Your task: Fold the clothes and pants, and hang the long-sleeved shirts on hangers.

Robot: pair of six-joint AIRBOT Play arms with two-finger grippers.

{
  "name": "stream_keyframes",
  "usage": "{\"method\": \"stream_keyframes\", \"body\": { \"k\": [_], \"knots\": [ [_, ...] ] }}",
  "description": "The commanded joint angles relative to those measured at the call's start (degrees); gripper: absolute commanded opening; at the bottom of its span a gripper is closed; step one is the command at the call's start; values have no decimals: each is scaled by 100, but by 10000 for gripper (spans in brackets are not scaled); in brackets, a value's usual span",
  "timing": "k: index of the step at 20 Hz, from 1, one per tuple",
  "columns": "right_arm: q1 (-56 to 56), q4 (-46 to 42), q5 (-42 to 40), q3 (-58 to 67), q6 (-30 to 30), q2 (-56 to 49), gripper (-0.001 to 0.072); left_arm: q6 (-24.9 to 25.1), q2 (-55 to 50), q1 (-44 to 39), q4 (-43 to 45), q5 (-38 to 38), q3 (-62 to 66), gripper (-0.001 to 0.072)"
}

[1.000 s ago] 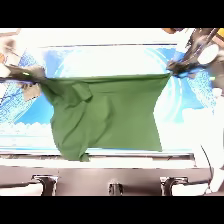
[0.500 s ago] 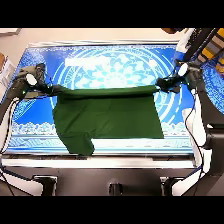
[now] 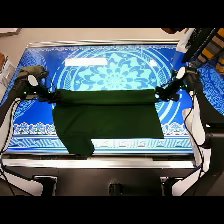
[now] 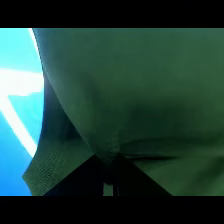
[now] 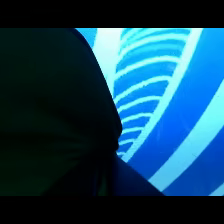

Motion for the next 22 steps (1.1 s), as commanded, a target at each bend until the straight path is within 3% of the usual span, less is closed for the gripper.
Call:
{"method": "stream_keyframes", "body": {
  "k": [1, 2, 3, 4, 6, 7, 8, 9, 12, 15, 19, 22],
  "knots": [
    [2, 90, 166, -94, -22, -114, 28, 0, -74, -57, -52, -83, -2, 19],
    [2, 96, 164, -94, -20, -151, 40, -7, -87, -90, -52, -87, -2, 22],
    [2, 160, 160, -94, -20, -181, 103, -33, -85, -96, -59, -105, 2, 55],
    [2, 273, 164, -94, -24, -192, 150, -68, -68, -101, -90, -138, 4, 118],
    [0, 625, 275, -92, -245, -153, 193, -57, 24, -76, -87, -398, 17, 353],
    [-28, 713, 411, -92, -518, -76, 325, 33, 129, -31, -48, -621, 42, 459],
    [-61, 697, 573, -92, -708, 39, 452, 46, 284, 66, -57, -750, 39, 468],
    [-155, 671, 730, -92, -925, 203, 464, 44, 490, 219, -229, -859, 35, 468],
    [-824, 802, 861, -208, -1298, 807, 452, 356, 1440, 796, -1102, -975, -597, 468],
    [-1589, 1222, 732, -935, -1473, 1403, 433, 343, 2662, 1259, -1368, -925, -2337, 468],
    [-1847, 1895, 490, -2363, -1703, 2046, 424, 249, 4079, 1327, -2081, -706, -4889, 469],
    [-1847, 2194, 254, -3021, -1738, 2317, 424, 422, 4437, 1327, -2710, -396, -6037, 468]
  ]
}}
